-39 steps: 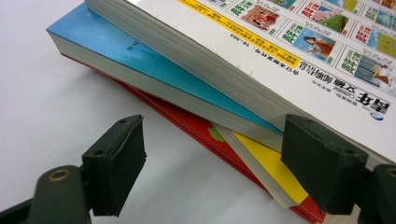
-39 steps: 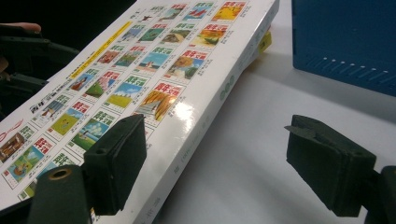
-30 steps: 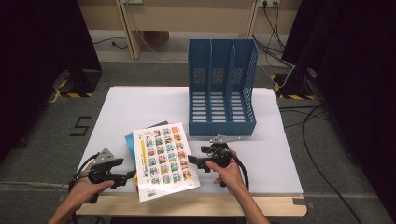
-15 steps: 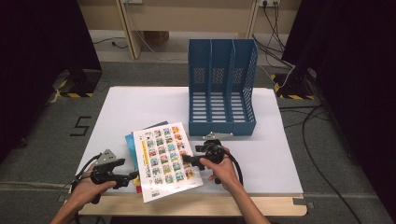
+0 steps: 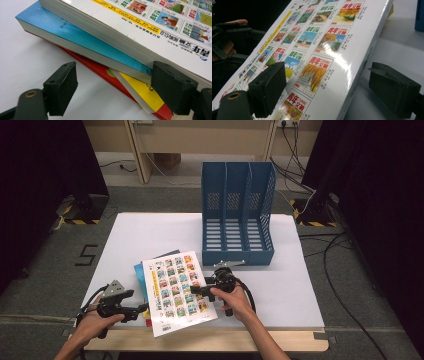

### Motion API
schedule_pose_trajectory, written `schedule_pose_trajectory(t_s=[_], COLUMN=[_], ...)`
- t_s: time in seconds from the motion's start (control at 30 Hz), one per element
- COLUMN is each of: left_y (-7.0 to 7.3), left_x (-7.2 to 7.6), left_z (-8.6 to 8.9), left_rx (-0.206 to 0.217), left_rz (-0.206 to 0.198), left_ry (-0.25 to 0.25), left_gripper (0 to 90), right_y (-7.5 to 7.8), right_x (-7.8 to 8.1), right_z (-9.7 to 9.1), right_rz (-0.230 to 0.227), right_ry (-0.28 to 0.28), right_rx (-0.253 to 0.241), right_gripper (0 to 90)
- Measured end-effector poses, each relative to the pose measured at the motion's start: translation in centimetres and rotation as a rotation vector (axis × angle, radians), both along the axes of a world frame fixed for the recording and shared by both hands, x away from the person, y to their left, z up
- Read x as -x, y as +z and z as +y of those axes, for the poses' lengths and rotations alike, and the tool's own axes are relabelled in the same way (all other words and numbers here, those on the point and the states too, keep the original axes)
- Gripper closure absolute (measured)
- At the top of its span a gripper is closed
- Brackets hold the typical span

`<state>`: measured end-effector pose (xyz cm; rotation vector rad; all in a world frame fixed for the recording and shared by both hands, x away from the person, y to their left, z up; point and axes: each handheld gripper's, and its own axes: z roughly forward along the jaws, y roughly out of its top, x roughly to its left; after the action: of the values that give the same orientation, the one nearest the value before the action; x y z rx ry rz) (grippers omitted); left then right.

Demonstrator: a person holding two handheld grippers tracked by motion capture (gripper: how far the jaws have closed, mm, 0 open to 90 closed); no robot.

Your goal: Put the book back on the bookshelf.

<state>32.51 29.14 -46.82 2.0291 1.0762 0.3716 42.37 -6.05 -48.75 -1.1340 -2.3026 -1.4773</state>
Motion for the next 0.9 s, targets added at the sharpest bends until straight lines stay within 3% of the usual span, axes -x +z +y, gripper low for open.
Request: schedule_pose_trajectory(t_s=[0.37, 0.47, 0.73, 0.83, 0.9], left_y=[-0.1, -0.2, -0.5, -0.5, -0.5], left_x=[-0.1, -0.1, -0.3, -0.3, -0.4], left_z=[0.1, 0.2, 0.5, 0.5, 0.5], left_rx=[0.009, 0.009, 0.012, 0.009, 0.009], left_rz=[0.006, 0.007, 0.019, 0.018, 0.024], left_ry=[0.006, 0.005, 0.017, 0.016, 0.017], left_gripper=[17.9, 17.8, 17.3, 17.3, 16.6], right_y=[0.0, 0.3, 1.7, 2.0, 2.4], right_x=[0.1, 0.3, 0.9, 0.9, 0.8], right_z=[0.8, 0.9, 0.8, 0.9, 0.9], right_rz=[0.017, -0.008, -0.137, -0.153, -0.156], right_ry=[0.026, 0.017, 0.005, 0.008, 0.018], right_rx=[-0.005, 0.015, 0.041, 0.051, 0.032], right_gripper=[16.4, 18.1, 33.8, 34.6, 36.4])
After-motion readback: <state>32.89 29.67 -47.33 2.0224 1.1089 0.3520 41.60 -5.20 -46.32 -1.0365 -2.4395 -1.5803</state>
